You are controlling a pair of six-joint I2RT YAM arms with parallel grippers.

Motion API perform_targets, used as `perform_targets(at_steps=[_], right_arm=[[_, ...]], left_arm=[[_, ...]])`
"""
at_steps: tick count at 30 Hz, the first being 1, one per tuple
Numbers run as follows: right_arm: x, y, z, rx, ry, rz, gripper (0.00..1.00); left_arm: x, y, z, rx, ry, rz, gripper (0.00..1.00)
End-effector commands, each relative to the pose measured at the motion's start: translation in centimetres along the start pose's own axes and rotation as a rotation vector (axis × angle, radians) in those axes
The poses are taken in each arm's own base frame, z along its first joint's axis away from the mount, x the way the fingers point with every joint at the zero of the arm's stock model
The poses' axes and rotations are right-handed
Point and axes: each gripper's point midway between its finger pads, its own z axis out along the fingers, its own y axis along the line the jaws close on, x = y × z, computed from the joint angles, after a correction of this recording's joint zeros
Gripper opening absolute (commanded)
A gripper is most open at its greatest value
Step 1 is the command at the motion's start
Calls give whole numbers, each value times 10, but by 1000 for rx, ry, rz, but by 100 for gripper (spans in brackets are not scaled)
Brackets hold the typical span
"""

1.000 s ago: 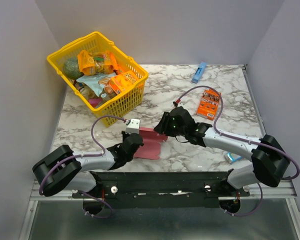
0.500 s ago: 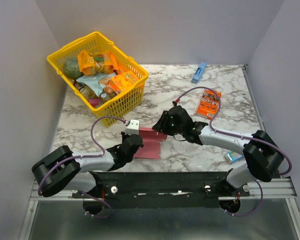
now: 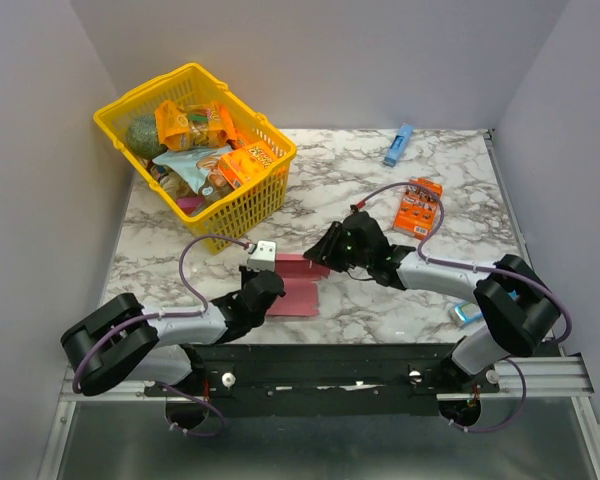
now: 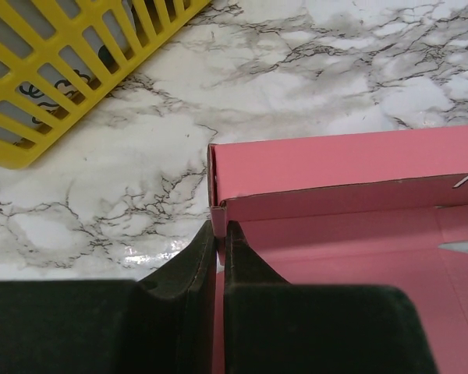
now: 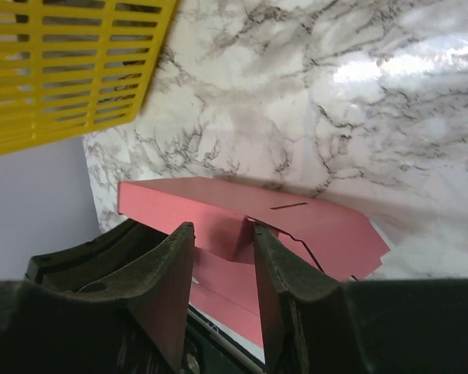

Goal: Fold the paper box

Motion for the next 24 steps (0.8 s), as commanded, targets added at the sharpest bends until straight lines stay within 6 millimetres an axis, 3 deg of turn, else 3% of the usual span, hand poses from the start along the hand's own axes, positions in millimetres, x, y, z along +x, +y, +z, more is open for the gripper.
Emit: perform_targets(at_steps=[1, 7, 24], right_arm=[[13, -13, -8, 22, 30, 24, 44], [15, -14, -6, 13, 31, 36, 44], [14, 20, -2, -123, 50, 187, 41]], left_arm=[[-14, -5, -2, 9, -47, -42, 0], [-15, -6, -3, 15, -52, -43, 0], [-19, -16, -14, 66, -83, -76, 0]])
